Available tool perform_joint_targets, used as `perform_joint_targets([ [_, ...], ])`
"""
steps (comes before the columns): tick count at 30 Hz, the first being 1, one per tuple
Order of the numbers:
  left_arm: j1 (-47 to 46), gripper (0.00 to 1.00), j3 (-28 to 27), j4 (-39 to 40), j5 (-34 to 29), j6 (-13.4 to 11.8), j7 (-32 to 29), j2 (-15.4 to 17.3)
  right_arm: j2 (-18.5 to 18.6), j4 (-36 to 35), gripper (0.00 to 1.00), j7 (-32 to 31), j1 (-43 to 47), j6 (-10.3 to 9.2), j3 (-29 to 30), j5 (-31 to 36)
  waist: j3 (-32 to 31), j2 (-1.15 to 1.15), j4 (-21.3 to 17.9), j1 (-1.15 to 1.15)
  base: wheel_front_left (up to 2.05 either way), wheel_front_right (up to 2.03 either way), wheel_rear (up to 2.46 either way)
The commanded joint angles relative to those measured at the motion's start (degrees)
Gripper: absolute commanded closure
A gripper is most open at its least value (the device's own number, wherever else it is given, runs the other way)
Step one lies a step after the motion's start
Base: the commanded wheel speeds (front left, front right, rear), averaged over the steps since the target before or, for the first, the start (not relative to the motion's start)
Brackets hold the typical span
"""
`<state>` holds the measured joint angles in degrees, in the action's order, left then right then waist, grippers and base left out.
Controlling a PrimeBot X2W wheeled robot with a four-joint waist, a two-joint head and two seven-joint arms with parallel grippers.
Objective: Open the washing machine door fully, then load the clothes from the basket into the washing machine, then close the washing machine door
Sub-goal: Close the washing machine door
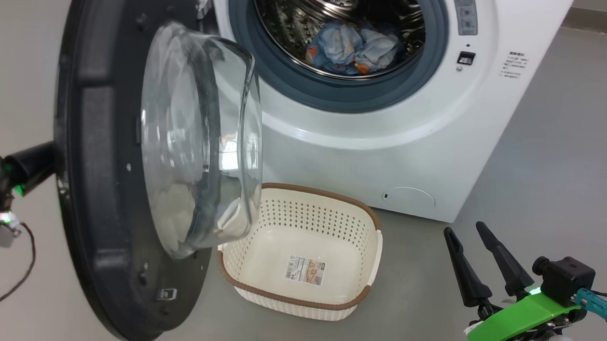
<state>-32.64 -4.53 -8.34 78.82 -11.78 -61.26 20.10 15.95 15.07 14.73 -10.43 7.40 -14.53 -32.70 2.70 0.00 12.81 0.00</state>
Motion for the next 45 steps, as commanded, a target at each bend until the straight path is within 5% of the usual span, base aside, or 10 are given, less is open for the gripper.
perform_joint_targets([
  [1, -0.7, 1.00, -1.3, 2.7, 0.6, 0.0, -0.5, 1.7, 0.4, -1.4, 0.00, 0.3, 0.0, 0.09, -1.2, -0.4, 0.2, 0.00, -0.5, 0.00, 0.00, 0.00, 0.00],
  [12, -0.4, 1.00, -1.3, 3.3, -0.2, 0.7, 0.1, 2.0, 0.4, -1.2, 0.00, 0.3, -0.1, 0.09, -0.5, -0.3, 0.3, 0.00, -0.8, 0.00, 0.00, 0.00, 0.00],
  [25, 1.6, 1.00, -0.5, 2.4, -5.0, 5.7, 3.6, 4.5, -0.1, -0.8, 0.00, 0.3, 1.2, 0.09, -0.3, -0.4, -2.2, 0.00, 3.4, 0.00, 0.00, 0.00, 0.00],
  [28, 2.2, 0.83, -0.7, 2.0, -6.3, 7.7, 5.5, 4.9, -0.3, -0.8, 0.00, 0.3, 1.4, 0.09, -0.4, -0.6, -2.4, 0.00, 4.4, 0.00, 0.00, 0.00, 0.00],
  [29, 2.5, 0.70, -0.8, 2.0, -6.9, 8.3, 6.3, 5.1, -0.4, -0.8, 0.00, 0.3, 1.5, 0.09, -0.4, -0.7, -2.5, 0.00, 4.7, 0.00, 0.00, 0.00, 0.00],
  [30, 2.8, 0.53, -0.8, 2.1, -7.6, 8.9, 7.2, 5.2, -0.5, -0.8, 0.00, 0.3, 1.5, 0.09, -0.5, -0.8, -2.6, 0.00, 5.0, 0.00, 0.00, 0.00, 0.00],
  [31, 3.1, 0.11, -0.8, 2.2, -8.2, 9.6, 8.1, 5.2, -0.5, -0.9, 0.00, 0.3, 1.6, 0.09, -0.5, -0.8, -2.7, 0.00, 5.4, 0.00, 0.00, 0.00, 0.00],
  [32, 3.5, 0.00, -0.8, 2.3, -8.8, 10.2, 9.1, 5.2, -0.6, -0.9, 0.00, 0.3, 1.6, 0.09, -0.6, -0.8, -2.8, 0.00, 5.6, 0.00, 0.00, 0.00, 0.00],
  [45, 11.1, 0.00, -3.7, 4.2, -17.7, 17.1, 26.1, 4.7, -0.7, -1.3, 0.00, 0.3, 2.0, 0.09, -0.4, -0.8, -3.2, 0.00, 7.2, 0.00, 0.00, 0.00, 0.00],
])
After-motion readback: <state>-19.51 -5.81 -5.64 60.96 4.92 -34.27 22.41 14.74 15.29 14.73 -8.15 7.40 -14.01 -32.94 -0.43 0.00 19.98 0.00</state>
